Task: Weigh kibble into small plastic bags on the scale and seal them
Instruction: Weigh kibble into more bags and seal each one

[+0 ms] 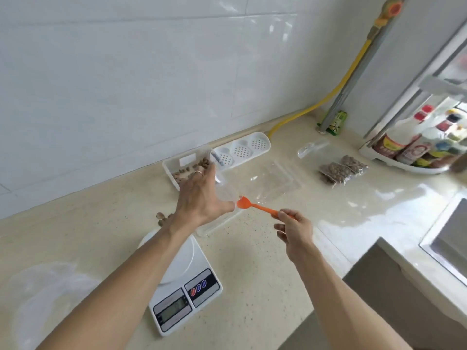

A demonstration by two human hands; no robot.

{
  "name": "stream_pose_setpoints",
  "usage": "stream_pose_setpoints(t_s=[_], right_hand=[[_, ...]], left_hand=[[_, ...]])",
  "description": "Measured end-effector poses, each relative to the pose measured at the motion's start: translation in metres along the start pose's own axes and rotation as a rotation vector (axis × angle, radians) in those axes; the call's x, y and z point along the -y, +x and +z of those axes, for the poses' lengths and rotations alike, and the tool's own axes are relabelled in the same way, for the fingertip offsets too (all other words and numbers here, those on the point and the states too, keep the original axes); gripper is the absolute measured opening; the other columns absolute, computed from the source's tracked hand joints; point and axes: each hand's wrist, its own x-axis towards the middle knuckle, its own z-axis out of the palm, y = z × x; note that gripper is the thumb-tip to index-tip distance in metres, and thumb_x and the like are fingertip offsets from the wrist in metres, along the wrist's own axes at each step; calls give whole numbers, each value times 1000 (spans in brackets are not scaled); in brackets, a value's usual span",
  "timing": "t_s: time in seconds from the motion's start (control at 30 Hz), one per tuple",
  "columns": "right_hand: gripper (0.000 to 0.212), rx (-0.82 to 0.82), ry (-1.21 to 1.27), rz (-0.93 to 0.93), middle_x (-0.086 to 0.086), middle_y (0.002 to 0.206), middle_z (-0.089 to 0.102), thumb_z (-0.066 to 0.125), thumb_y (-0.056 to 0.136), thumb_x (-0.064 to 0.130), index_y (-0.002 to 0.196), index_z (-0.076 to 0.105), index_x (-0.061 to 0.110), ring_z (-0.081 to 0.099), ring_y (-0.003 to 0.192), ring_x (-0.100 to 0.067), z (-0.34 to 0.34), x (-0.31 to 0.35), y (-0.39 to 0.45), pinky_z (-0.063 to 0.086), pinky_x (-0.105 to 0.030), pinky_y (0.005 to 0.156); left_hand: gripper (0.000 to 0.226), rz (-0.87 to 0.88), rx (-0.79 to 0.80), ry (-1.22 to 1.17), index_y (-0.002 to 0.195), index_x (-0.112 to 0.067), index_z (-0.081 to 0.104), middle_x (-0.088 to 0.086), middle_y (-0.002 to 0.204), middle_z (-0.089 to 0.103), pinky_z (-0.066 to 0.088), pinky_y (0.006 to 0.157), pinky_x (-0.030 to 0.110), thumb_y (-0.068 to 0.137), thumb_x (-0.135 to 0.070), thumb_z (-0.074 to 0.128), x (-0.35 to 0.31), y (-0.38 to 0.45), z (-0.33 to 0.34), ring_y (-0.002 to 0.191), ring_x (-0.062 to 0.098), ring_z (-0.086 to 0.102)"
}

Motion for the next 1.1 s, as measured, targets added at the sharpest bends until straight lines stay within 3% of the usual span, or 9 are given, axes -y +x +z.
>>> stream_pose_setpoints(t_s=[0.27, 0.4, 0.53, 0.6, 0.7, 0.8, 0.9, 1.0, 1.1], right_hand=[[10, -54, -1, 112, -16, 98, 72, 67, 89, 7, 97, 66, 10, 61, 71, -19, -17, -80, -24, 51, -29, 61], [18, -72, -143, 23, -7, 88, 67, 73, 86, 30, 91, 70, 13, 56, 76, -16, -21, -85, -28, 46, -27, 67], [26, -189, -330, -35, 8, 87, 67, 68, 81, 50, 84, 67, 24, 62, 87, -14, -19, -69, -27, 51, -41, 88], [27, -198, -398, -117, 8, 90, 68, 65, 82, 51, 85, 67, 24, 63, 92, -15, -13, -49, -27, 51, -43, 92], [27, 70, -333, -261, -1, 87, 71, 61, 92, 40, 88, 70, 14, 66, 82, -17, 2, -4, -37, 54, -32, 76], [26, 351, -485, -379, -6, 88, 72, 60, 95, 31, 93, 72, 8, 64, 73, -12, 26, 36, -51, 53, -31, 69], [11, 413, -700, -545, 0, 81, 70, 60, 92, 12, 91, 71, 12, 63, 64, -7, 46, 55, -56, 53, -24, 63], [18, 474, -642, -562, 2, 78, 70, 56, 94, 4, 87, 69, 14, 68, 63, -10, 56, 64, -60, 60, -29, 64], [21, 586, -623, -584, 2, 80, 71, 55, 97, 6, 84, 68, 17, 68, 66, -6, 62, 70, -62, 59, -27, 61]], left_hand=[[104, 110, 117, 71, 141, -15, 31, 9, 129, 47, 39, 99, 46, 57, -56, 76, -9, -25, 25, 122, 27, 47], [115, 105, 155, 83, 145, -18, 24, 11, 132, 49, 38, 102, 49, 54, -67, 73, -2, -31, 33, 125, 27, 46], [115, 115, 164, 54, 147, -18, 21, 10, 134, 48, 38, 102, 48, 56, -67, 71, 0, -32, 32, 127, 26, 45], [114, 121, 162, 26, 147, -18, 23, 8, 132, 48, 38, 102, 46, 54, -66, 69, 0, -31, 29, 125, 25, 47], [115, 132, 161, -5, 149, -18, 21, 7, 133, 44, 37, 103, 44, 55, -65, 70, 0, -31, 25, 125, 24, 47], [117, 163, 108, -61, 152, -17, 17, 8, 131, 45, 38, 102, 44, 59, -61, 76, -2, -32, 21, 122, 25, 47], [124, 206, 66, -152, 154, -23, 11, 1, 127, 45, 37, 100, 36, 58, -55, 83, -2, -36, 10, 115, 18, 46], [125, 171, 107, -332, 152, -40, 3, -7, 121, 44, 39, 94, 30, 60, -50, 86, 11, -38, -4, 107, 10, 47], [90, 73, 142, -467, 148, -40, 20, -9, 119, 51, 45, 91, 28, 77, -44, 76, 31, -41, -14, 104, 1, 54]])
